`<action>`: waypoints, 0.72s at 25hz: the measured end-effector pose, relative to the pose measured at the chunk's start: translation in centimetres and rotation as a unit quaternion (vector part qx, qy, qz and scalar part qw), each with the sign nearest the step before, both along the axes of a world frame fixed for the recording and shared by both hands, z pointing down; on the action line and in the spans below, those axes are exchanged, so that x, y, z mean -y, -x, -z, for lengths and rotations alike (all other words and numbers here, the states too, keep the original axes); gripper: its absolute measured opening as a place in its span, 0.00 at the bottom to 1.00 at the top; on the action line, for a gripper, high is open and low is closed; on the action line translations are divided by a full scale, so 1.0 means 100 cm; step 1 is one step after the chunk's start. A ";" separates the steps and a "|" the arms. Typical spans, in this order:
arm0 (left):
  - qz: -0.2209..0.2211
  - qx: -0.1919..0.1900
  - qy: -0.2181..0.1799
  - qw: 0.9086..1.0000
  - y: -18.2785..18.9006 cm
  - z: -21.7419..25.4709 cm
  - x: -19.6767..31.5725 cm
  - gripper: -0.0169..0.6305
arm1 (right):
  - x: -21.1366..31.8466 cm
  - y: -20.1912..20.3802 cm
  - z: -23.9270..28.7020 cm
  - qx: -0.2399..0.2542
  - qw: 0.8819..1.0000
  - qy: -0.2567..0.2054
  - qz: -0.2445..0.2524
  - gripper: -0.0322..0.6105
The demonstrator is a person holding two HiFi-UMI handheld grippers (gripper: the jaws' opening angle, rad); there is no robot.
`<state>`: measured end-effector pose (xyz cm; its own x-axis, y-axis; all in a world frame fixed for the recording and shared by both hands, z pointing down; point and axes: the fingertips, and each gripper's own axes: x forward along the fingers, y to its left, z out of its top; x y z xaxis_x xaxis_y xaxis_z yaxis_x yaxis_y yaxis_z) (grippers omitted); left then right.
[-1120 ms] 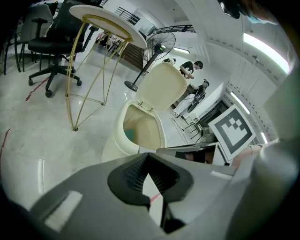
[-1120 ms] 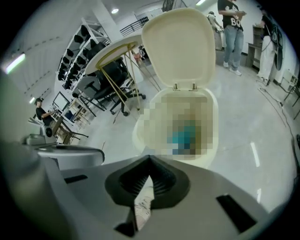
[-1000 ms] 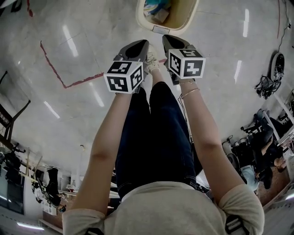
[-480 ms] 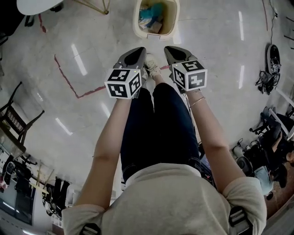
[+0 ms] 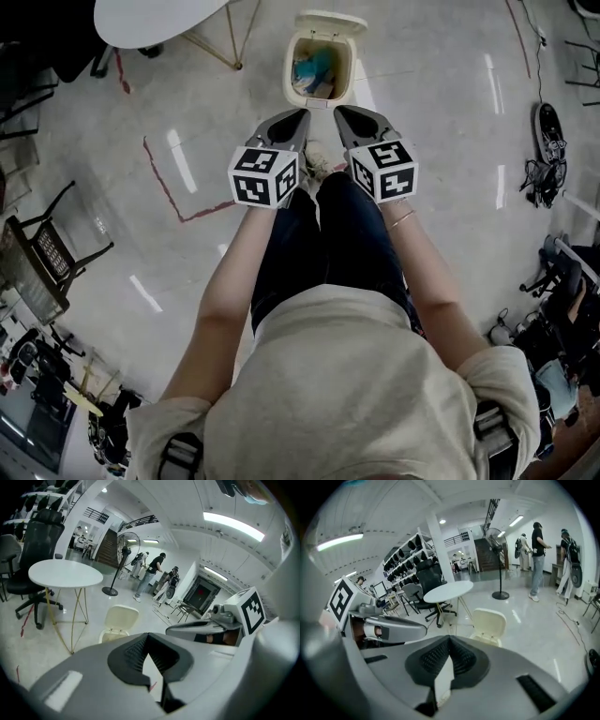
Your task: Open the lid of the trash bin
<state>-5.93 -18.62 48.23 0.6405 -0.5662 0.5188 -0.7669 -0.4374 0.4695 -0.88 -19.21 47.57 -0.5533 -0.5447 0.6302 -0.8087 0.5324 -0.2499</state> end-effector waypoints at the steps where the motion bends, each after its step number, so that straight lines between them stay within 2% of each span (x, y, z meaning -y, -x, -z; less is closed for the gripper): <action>1: -0.004 0.000 -0.010 1.000 -0.002 0.012 0.001 0.04 | 0.000 0.000 0.013 0.000 1.000 -0.010 0.003 0.06; 5: -0.010 -0.012 -0.049 0.999 -0.003 0.065 0.003 0.04 | -0.002 0.006 0.064 -0.002 0.998 -0.049 0.031 0.06; 9: -0.022 -0.012 -0.075 0.997 -0.005 0.094 -0.002 0.04 | -0.002 0.010 0.094 0.005 0.995 -0.079 0.057 0.06; 14: 0.008 -0.030 -0.071 0.997 0.002 0.113 -0.006 0.04 | -0.006 0.005 0.122 0.005 0.993 -0.107 0.053 0.06; 18: 0.019 -0.029 -0.081 0.996 0.002 0.128 -0.015 0.04 | -0.011 0.003 0.138 0.013 0.991 -0.123 0.045 0.06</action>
<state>-6.09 -17.15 35.43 0.6431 -0.6643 0.3810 -0.7582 -0.4825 0.4384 -1.19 -18.11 33.74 -0.6214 -0.6278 0.4688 -0.7500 0.6497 -0.1242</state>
